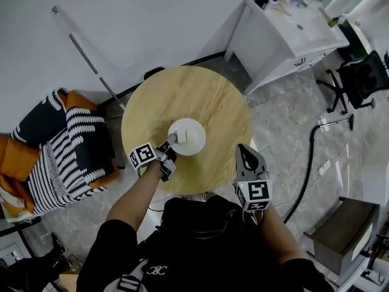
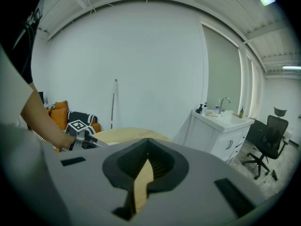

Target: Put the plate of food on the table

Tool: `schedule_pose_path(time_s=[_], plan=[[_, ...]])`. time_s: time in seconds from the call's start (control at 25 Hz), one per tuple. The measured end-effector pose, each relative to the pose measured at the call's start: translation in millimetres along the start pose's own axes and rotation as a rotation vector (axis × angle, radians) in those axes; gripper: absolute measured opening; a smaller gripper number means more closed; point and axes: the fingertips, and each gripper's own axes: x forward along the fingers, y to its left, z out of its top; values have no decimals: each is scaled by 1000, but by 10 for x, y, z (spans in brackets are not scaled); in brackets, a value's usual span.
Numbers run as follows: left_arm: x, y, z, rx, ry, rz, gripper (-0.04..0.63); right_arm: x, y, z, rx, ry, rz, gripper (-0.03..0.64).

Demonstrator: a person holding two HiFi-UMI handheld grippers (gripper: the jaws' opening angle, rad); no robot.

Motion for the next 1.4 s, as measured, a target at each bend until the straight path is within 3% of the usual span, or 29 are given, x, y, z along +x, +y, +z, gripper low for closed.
schedule_pose_path(time_s=[0.68,0.92,1.16,1.4], plan=[[187,127,-35,16,49,97,23,37,-98,-34,-8,18,6,6],[189,221,-30,28,62,178,21,45,-70,-7,-14,9,14,6],[185,257,-11,87,99,255,23,66,-63,5,-9,3,18,6],[134,325,-24,178,160,408,40,83,-42,37,2,-15,23,6]])
